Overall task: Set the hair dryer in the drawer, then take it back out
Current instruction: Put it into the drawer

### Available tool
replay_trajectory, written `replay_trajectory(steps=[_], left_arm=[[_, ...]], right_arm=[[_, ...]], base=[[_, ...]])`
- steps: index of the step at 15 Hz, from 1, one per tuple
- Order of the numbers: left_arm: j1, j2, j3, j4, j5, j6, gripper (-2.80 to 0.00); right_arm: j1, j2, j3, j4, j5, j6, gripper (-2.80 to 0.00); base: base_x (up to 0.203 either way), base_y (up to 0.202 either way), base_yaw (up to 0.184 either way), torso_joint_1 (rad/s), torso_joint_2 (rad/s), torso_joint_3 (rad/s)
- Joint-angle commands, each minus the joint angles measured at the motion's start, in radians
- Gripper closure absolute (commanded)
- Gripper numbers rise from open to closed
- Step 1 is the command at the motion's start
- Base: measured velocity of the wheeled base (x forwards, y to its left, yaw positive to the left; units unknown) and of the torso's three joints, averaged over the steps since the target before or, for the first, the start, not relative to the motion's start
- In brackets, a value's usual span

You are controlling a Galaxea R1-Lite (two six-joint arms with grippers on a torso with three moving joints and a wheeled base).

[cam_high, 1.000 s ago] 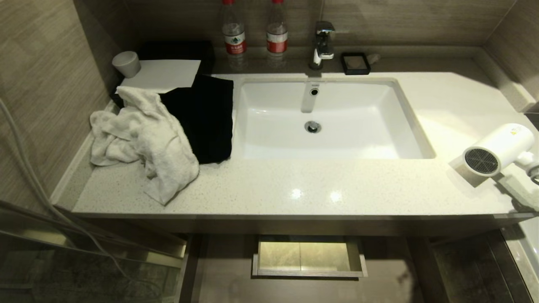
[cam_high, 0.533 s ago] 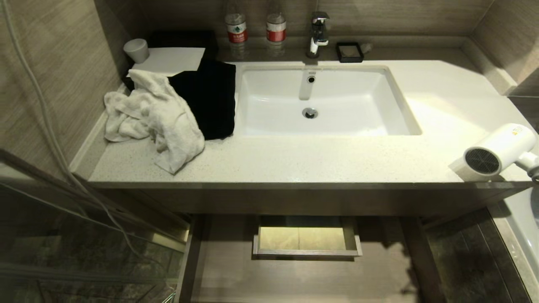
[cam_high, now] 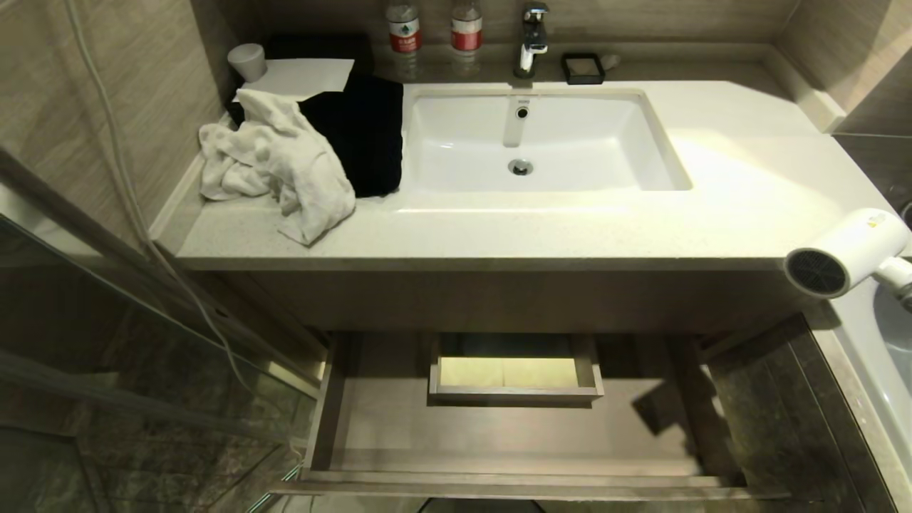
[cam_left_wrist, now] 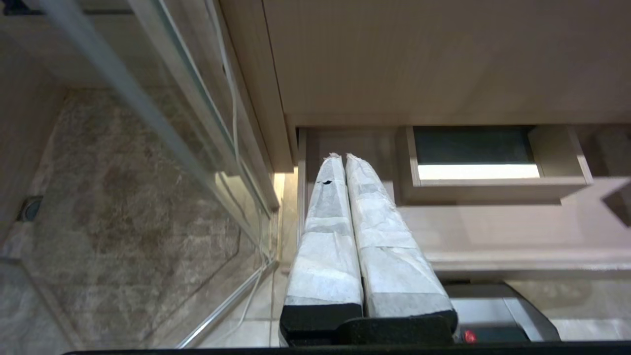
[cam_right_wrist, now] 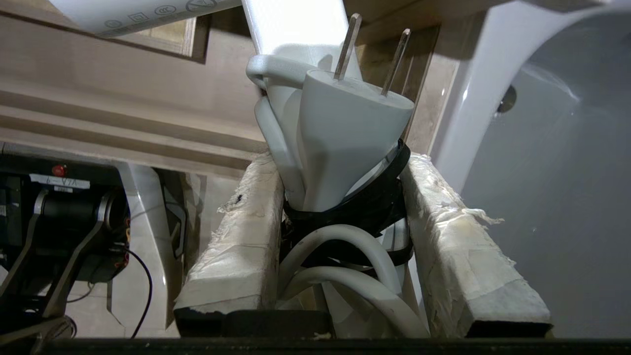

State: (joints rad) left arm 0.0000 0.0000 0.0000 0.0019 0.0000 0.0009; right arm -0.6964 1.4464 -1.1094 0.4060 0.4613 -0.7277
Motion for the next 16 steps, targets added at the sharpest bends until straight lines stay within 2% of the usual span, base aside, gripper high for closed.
replay_trajectory(steps=[1,13,16], left_arm=[[0.0,0.0,0.0,0.0,0.0,0.001,0.0],[0.0,0.0,0.0,0.0,0.0,-0.001,0.0],[0.0,0.0,0.0,0.0,0.0,-0.001,0.0]], right_arm=[[0.0,-0.007,0.004,0.001,0.004,-0.004,0.0],[0.0,-0.03,0.04,0.001,0.004,-0.006,0.0],[0.0,-0.032,0.043,0.001,0.004,-0.006,0.0]], base=[[0.0,0.0,0.0,-0.228,-0.04,-0.272],[0.0,0.0,0.0,-0.185,-0.13,-0.312],[0.0,0.0,0.0,-0.061,-0.09,-0.139]])
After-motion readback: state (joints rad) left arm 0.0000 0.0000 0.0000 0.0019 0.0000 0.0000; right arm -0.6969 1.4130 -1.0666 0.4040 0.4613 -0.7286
